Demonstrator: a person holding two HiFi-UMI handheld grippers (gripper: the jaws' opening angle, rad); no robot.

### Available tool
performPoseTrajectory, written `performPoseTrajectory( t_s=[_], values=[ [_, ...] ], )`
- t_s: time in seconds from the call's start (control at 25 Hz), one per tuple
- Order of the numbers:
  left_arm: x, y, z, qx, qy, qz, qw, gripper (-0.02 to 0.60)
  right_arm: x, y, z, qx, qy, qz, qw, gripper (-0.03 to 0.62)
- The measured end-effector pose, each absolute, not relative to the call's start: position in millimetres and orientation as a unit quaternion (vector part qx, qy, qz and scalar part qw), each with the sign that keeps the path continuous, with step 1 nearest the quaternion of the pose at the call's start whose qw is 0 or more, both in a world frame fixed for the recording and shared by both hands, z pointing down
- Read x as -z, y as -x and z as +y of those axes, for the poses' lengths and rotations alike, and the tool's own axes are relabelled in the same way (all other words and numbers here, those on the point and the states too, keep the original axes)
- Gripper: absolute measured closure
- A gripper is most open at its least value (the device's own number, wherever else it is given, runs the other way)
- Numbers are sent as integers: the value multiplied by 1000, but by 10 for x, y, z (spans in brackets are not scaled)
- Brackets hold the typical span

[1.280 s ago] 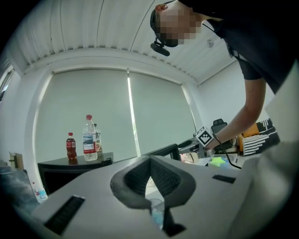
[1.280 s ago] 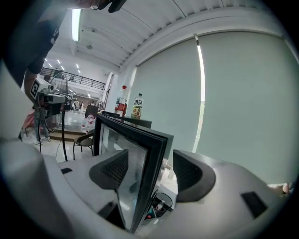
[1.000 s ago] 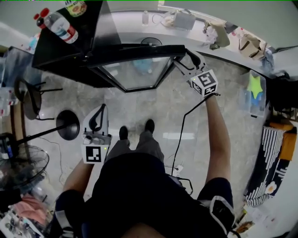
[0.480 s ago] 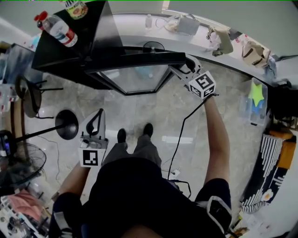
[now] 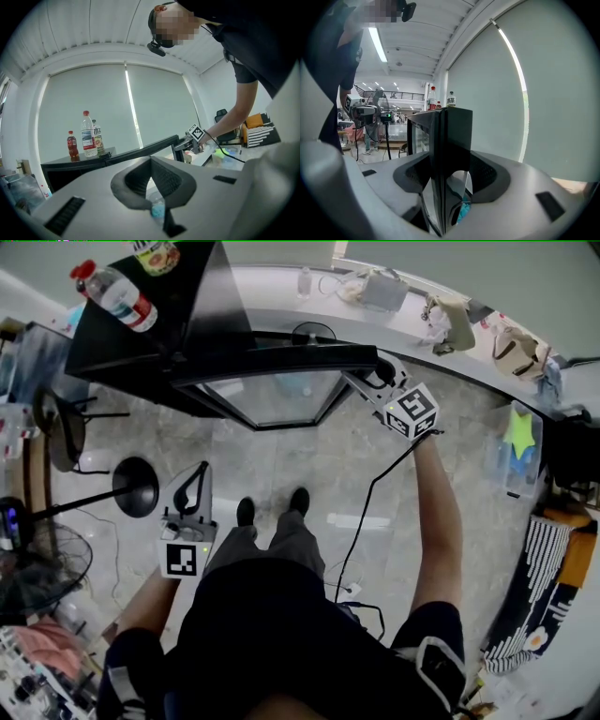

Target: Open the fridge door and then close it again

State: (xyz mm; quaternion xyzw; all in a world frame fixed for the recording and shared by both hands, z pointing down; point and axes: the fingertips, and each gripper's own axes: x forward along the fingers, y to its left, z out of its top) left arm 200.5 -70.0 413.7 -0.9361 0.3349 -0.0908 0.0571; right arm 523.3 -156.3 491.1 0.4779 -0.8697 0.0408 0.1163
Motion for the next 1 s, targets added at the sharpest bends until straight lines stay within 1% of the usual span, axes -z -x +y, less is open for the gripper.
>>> performPoseTrajectory(
  t_s=[0.4,0.84,1.0],
  values=[
    [-4161,-1903,-667,87,939,329,56,560,-4909,-5091,-1223,-44,-514,-849,111,349],
    [-4095,-1617,-567,67,946,311,67,560,-4912,-4779,-722,-52,-567,-814,110,350],
    [-4132,-1439,-547,69,948,304,55,560,-4913,-4628,-560,-56,-590,-798,110,352]
  ],
)
